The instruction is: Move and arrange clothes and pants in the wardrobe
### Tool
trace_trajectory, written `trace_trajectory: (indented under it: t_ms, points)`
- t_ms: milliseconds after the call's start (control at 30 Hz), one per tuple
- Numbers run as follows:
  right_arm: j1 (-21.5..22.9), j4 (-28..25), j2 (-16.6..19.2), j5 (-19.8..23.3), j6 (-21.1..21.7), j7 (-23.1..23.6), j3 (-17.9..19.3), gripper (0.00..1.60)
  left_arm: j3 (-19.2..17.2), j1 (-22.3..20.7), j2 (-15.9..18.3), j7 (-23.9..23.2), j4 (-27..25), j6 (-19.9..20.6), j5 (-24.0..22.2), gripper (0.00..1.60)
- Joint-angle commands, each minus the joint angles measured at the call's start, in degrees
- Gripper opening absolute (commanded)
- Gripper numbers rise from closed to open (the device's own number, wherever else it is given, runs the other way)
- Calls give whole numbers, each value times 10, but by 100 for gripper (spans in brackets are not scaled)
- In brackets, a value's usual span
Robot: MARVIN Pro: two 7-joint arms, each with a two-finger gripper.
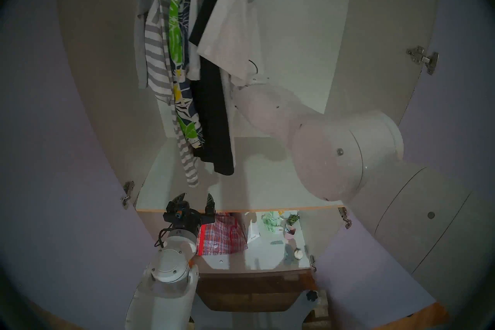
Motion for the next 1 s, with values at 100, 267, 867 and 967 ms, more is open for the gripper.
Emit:
trace_trajectory:
  t_ms: [100,267,867,967]
  points:
    - [6,-11,-22,-4,7,7,-8,160,2,-7,0,-1,-13,-4,0,160]
    - [-6,-13,-22,-11,13,37,-28,160,2,-8,0,0,-12,-4,0,160]
    - [-22,-49,-22,-10,11,109,-72,160,3,-10,0,3,-9,-5,0,160]
    - [-21,-59,-22,-8,-3,92,-73,160,3,-9,1,2,-12,-6,0,160]
